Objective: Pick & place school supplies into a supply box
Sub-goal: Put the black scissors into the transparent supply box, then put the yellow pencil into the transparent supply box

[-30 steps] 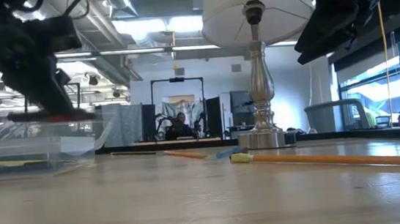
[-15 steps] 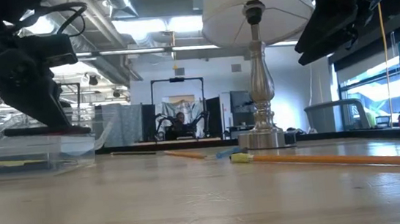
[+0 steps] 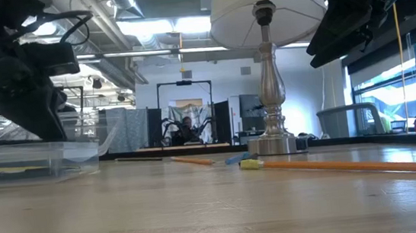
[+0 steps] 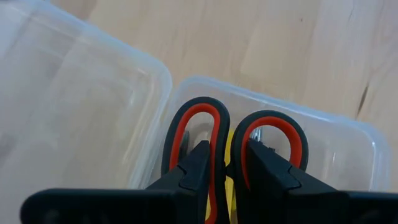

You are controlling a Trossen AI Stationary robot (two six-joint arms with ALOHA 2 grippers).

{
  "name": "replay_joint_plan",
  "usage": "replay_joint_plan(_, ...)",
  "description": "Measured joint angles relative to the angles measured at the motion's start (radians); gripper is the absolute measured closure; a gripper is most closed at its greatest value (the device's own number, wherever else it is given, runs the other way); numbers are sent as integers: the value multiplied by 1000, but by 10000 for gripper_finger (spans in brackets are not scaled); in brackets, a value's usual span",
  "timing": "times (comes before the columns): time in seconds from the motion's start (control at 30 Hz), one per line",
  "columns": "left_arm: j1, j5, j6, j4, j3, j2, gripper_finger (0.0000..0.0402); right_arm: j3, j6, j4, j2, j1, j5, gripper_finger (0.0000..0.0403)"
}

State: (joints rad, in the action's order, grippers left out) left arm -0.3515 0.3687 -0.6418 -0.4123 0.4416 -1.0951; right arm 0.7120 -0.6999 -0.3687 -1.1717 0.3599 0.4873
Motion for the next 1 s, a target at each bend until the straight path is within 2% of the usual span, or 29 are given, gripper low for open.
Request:
replay_joint_plan(0.23, 0, -24, -1, -2, 0, -45, 322, 0, 1, 0, 0, 0, 0, 192)
replay_joint_plan(0.67, 0, -113, -1, -4, 1, -63, 278, 0, 0, -2, 0, 0, 0, 192)
replay_joint_plan(1.0, 0, -153, 134, -5, 123, -48, 278, 0, -1, 8, 0, 0, 0, 192)
